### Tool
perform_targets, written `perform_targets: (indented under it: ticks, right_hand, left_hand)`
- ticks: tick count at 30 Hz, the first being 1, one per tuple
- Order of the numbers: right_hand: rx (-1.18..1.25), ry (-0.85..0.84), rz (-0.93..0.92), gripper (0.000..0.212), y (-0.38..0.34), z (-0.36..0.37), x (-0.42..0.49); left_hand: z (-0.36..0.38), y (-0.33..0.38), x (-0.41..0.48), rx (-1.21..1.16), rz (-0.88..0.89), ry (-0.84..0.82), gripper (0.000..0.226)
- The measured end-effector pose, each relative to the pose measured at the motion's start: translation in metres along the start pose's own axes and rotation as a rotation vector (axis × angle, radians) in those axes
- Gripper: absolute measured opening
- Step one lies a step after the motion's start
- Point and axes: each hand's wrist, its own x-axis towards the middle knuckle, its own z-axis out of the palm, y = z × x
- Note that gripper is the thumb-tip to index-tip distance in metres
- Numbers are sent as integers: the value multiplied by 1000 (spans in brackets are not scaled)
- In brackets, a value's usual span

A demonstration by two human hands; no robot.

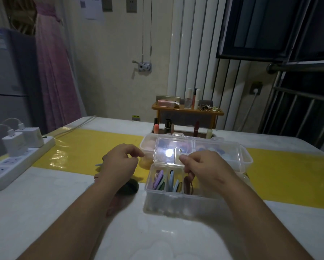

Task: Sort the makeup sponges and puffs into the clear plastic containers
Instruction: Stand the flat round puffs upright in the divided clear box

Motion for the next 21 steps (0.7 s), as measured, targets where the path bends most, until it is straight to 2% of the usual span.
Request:
perform_targets:
  ticks: [3, 8, 14, 19, 21]
  right_hand:
    - [2, 1, -1, 49, 1, 1, 1]
    - [10, -31, 2, 53, 4, 3, 2]
    - [104, -44, 10, 65, 7, 2, 4]
    - [103, 9, 16, 63, 5, 3, 2]
    - [108, 18, 13, 62, 4, 2, 1]
  left_hand:
    - [-5, -2, 1, 359, 124, -41, 34]
    - [-9, -2, -1, 709, 101, -265, 31]
    - [-7, -5, -1, 801, 100, -355, 34]
    - [-9, -3, -4, 794, 106, -354, 14]
    - [-9, -3, -5, 804, 114, -351, 13]
